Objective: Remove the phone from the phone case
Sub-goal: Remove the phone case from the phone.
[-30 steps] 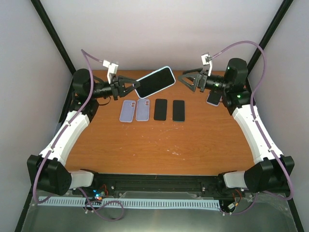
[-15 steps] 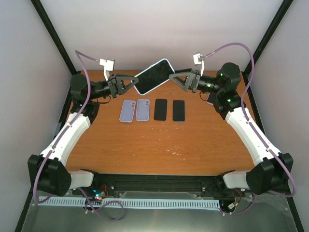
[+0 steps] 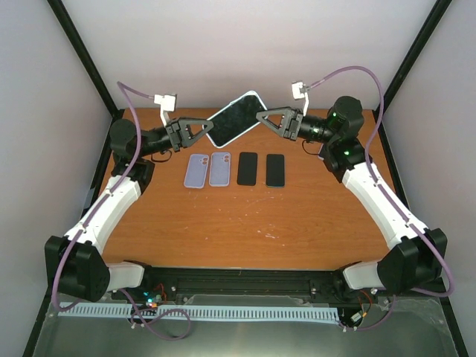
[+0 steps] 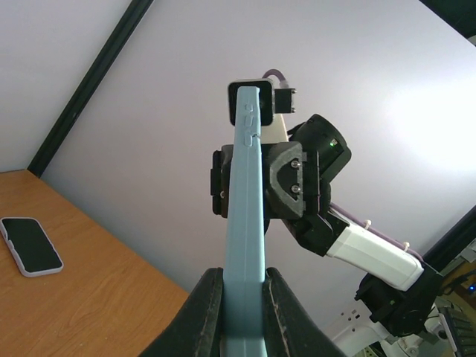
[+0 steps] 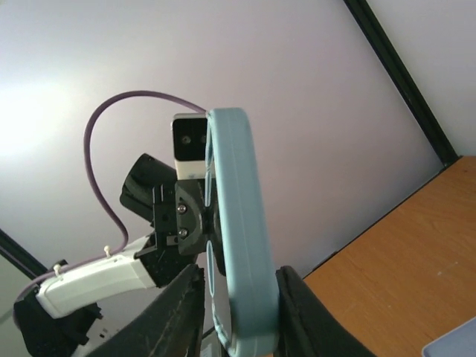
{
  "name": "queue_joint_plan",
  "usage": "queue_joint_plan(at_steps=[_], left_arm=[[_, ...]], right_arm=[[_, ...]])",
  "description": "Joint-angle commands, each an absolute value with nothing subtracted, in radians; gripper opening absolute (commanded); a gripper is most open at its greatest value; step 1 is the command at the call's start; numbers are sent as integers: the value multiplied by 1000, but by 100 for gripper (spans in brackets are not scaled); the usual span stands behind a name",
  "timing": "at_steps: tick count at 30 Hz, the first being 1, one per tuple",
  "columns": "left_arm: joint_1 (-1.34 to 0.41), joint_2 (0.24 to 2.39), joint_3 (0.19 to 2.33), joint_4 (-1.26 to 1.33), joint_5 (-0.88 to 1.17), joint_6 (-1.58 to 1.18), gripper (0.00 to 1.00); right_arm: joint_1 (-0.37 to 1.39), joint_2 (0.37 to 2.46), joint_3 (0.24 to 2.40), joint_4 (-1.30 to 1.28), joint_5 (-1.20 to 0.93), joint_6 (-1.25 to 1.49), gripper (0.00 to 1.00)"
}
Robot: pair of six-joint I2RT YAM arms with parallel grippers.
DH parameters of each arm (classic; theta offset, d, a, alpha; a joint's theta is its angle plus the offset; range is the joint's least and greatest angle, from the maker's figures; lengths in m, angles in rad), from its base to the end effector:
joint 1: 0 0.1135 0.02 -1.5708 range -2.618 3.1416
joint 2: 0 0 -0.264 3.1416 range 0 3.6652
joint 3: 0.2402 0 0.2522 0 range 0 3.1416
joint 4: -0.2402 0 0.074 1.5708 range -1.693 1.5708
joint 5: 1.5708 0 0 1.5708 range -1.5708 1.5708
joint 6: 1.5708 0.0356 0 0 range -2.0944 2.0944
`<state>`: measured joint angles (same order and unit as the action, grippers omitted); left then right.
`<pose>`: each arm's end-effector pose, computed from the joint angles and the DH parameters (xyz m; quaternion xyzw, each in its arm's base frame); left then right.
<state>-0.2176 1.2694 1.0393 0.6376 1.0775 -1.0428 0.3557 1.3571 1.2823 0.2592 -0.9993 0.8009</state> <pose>0.2639 -0.0905 0.4042 0.2036 0.6039 -0.6504 0.4133 0.2750 0.1341 0.4301 -0.2356 0.6284 0.6254 0.3980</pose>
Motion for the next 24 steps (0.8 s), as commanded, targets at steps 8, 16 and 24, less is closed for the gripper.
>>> queue_joint_plan(at_steps=[8, 16, 24], left_arm=[[-212, 1228, 1040, 605, 1103, -969, 16], [-210, 1206, 1123, 267, 1143, -659, 66], [-210, 1282, 1313, -120, 1274, -289, 74]], right_arm=[[359, 1354, 1327, 209, -993, 733, 4], [335, 1331, 1347, 59, -1046, 599, 3], [333, 1337, 1459, -368, -1163, 205, 3]])
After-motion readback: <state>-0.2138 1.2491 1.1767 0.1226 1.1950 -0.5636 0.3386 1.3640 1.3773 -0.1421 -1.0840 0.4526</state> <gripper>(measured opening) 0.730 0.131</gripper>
